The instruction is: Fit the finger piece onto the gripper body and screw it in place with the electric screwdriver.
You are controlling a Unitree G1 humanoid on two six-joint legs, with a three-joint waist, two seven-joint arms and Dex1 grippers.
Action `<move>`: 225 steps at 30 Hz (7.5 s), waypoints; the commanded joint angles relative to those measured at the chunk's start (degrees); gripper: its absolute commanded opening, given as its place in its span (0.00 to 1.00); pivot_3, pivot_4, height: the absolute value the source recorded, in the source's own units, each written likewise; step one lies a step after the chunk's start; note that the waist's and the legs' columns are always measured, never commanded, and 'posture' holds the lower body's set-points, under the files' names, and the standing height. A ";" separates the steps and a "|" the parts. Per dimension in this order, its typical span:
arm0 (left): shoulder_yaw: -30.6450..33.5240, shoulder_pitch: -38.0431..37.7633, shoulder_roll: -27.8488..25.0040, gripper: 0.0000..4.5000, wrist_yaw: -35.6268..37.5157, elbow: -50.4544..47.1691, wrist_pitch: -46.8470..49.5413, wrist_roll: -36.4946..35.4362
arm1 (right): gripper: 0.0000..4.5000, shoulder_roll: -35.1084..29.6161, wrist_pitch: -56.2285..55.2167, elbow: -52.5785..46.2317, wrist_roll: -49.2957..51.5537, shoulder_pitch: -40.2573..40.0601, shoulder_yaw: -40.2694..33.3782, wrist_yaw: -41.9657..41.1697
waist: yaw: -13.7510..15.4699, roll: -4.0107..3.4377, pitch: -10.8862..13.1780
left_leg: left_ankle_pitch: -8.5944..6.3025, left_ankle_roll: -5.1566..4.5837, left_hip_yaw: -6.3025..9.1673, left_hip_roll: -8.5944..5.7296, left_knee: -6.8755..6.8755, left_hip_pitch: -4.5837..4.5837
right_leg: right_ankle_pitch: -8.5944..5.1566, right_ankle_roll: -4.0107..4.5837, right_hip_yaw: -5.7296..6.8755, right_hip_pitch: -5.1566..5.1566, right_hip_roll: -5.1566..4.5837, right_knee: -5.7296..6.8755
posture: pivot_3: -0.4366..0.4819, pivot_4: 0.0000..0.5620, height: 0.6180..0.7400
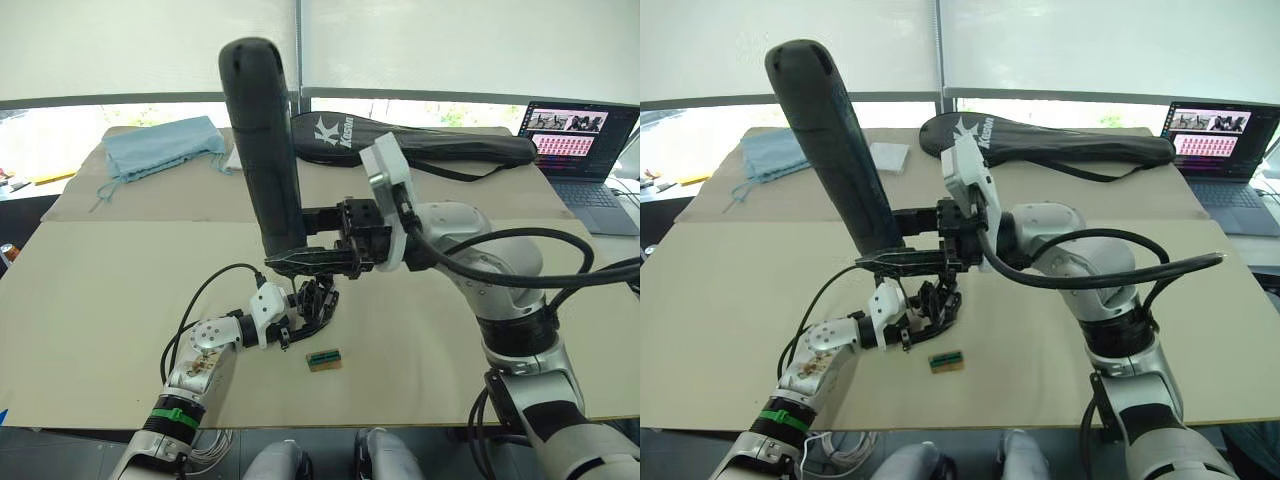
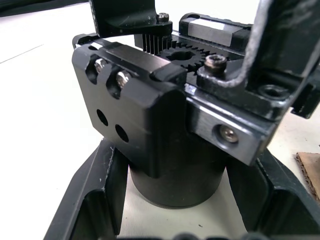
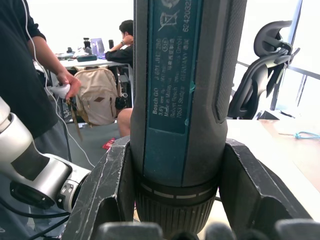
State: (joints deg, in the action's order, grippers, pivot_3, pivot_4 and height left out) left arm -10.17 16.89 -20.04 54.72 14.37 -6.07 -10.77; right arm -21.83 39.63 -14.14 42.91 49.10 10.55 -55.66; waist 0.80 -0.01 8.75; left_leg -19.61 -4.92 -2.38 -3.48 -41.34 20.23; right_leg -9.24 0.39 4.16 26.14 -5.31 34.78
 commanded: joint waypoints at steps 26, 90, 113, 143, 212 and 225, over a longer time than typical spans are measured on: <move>-1.67 -1.84 -0.21 0.51 -0.54 -0.76 5.89 1.43 | 0.43 2.93 0.27 1.31 -5.83 3.51 0.60 0.56 | -0.25 -0.01 0.00 | 0.02 0.04 0.00 -0.04 0.00 -0.01 | 0.00 0.00 0.08 0.01 0.02 0.04 | 0.48 0.27 1.00; -2.00 -2.41 0.20 0.51 -0.84 -1.61 6.95 1.36 | 0.43 2.63 3.40 3.37 -10.12 4.68 2.75 0.88 | -0.24 -0.01 0.00 | 0.06 0.11 0.00 -0.09 -0.01 -0.01 | -0.01 -0.01 0.27 -0.01 0.03 0.04 | 0.48 0.27 1.00; -1.96 -2.44 0.11 0.51 -0.79 -1.36 6.81 1.38 | 0.43 2.67 0.79 4.43 -11.50 1.97 2.39 1.09 | -0.24 -0.01 -0.01 | 0.06 0.12 0.00 -0.09 -0.01 -0.04 | -0.01 -0.01 0.28 -0.04 0.03 0.04 | 0.48 0.27 1.00; -1.99 -2.64 -0.62 0.51 -0.20 -1.94 7.53 1.19 | 0.43 2.64 -1.25 3.00 -12.33 -2.83 2.75 1.86 | -0.27 -0.01 -0.06 | 0.07 0.13 0.00 -0.08 0.00 -0.07 | -0.01 -0.01 0.26 -0.06 0.03 0.04 | 0.48 0.27 1.00; -2.03 -4.23 -1.69 0.51 -0.32 -4.29 9.74 0.73 | 0.43 3.24 -15.60 5.71 -20.18 -13.06 10.10 2.77 | -0.94 -0.18 -0.61 | 0.00 0.09 0.03 0.16 0.65 -1.10 | -0.07 -0.01 0.00 -1.01 0.13 -0.65 | 0.48 0.27 1.00; -2.14 -4.01 -1.65 0.51 -0.30 -3.91 9.47 0.89 | 0.43 2.73 -17.49 5.96 -21.57 -13.23 11.39 1.33 | -0.79 -0.22 -0.69 | -0.04 0.02 0.03 0.17 0.68 -1.08 | -0.07 -0.01 -0.01 -1.00 0.13 -0.69 | 0.48 0.27 1.00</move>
State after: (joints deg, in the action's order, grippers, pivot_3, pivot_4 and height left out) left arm -10.20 14.69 -21.24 53.26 9.47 1.51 -10.85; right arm -17.16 20.32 -12.06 25.57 38.23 19.38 -54.06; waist 0.00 -0.22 8.06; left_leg -19.65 -4.89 -2.36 -3.31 -40.66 19.15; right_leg -9.31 0.39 4.15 25.13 -5.19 34.09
